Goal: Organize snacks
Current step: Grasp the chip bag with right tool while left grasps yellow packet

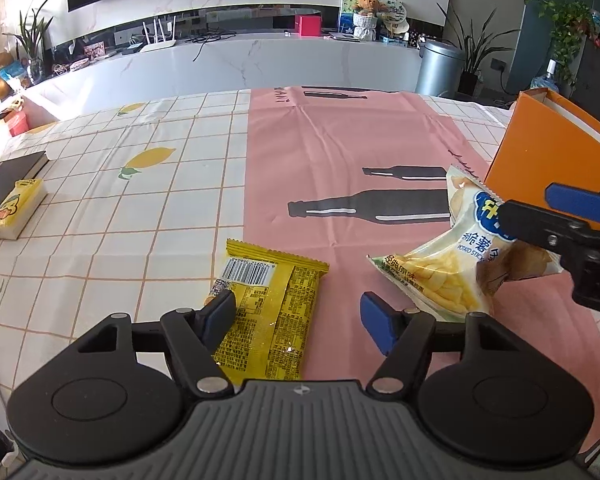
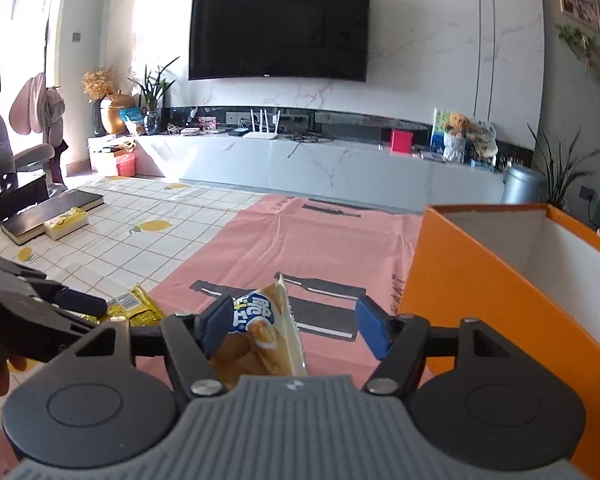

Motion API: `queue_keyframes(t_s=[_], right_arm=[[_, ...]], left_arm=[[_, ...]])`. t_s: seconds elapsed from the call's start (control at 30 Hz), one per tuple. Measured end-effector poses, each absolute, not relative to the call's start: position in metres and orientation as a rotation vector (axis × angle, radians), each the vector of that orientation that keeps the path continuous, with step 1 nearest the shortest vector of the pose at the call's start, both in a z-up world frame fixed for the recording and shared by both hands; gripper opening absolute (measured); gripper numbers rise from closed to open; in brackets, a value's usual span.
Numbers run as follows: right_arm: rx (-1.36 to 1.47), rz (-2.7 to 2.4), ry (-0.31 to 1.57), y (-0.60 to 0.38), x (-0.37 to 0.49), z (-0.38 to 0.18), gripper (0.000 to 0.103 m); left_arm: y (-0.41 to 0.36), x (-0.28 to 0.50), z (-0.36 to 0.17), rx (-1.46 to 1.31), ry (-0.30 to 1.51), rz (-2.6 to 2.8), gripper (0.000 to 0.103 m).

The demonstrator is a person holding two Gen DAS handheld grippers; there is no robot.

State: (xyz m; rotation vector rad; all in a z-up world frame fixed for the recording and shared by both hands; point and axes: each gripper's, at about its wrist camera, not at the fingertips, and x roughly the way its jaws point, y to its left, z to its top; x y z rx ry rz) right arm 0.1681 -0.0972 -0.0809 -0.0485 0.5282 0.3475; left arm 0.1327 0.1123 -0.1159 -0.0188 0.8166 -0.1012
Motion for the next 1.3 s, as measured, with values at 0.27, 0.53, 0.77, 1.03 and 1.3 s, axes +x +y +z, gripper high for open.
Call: queue_keyframes(t_s=[0.27,0.53,0.77,1.03,1.3], right_arm=[[0.128,0.453,0.642,-0.1,0.183,-0.094,0.056],[0.155,0.487,0.661,-0.099,0.176,-0.095,0.044],[0.136,0.421,0.649,-0.108,0.17,-0.093,0.028],[0.167,0.381,0.656,-0.117,0.176,-0.093,0.028],[0.136,0.39,0.641,-0.112,0.176,-0.095,0.028]], left_arm=[[0.11,0.125,-0.112,-0.101,0.837,-0.197,0.07],[0.111,0.12,-0.11,-0.207,0.849,-0.263,0.068],[0.114,0.114,-0.103,-0.175,0.778,-0.191,0.089],[0.104,0.12,-0.115,-0.035,0.81,-0.15,0.09],[0.098,0.125,-0.128,0.026,0.832,-0.076,0.095]])
